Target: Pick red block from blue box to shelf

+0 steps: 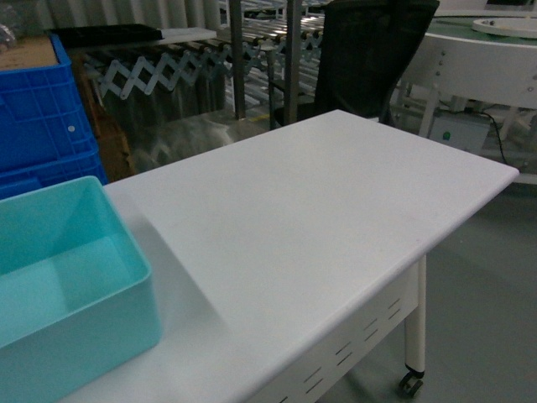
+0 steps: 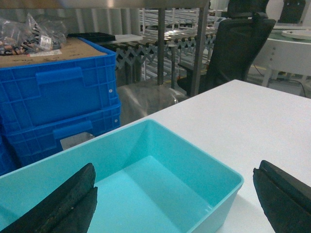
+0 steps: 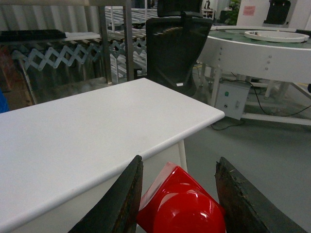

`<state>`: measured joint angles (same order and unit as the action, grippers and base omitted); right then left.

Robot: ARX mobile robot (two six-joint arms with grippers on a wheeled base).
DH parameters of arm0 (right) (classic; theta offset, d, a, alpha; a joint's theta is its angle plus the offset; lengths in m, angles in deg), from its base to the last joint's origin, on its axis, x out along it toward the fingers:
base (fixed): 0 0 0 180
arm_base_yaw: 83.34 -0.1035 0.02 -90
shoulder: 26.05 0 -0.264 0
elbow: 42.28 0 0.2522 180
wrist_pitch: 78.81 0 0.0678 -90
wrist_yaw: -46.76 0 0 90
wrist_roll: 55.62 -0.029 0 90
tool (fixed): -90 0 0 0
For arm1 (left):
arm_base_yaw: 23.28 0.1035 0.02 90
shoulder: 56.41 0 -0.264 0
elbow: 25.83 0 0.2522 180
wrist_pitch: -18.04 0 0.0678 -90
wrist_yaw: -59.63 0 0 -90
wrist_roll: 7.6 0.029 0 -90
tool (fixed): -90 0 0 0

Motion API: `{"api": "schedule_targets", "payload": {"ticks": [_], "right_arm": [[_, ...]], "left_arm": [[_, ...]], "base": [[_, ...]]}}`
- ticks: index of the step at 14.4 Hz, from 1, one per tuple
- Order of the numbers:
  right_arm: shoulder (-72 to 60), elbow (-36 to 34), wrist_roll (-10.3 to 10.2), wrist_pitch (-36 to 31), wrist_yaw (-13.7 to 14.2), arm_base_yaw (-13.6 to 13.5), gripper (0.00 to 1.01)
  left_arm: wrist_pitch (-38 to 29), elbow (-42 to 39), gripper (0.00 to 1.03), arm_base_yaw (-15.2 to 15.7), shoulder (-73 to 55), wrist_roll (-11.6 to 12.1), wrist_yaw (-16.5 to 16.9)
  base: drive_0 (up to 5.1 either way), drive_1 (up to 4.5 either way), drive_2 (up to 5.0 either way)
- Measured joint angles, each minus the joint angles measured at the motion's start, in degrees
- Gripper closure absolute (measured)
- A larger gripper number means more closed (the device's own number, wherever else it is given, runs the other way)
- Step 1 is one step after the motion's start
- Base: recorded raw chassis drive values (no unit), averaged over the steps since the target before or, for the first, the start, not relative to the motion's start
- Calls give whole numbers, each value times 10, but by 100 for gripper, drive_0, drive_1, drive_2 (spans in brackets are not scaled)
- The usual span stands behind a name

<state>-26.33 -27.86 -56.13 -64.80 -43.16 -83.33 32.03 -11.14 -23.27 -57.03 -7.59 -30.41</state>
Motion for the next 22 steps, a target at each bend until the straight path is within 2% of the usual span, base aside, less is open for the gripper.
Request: {"api": "schedule_targets", "payload": {"ticks": [22], "right_arm": [[0,0,0,0,0,0,63]], "left_arm": [[0,0,5,0,0,0,0]], "base": [[0,0,0]]}}
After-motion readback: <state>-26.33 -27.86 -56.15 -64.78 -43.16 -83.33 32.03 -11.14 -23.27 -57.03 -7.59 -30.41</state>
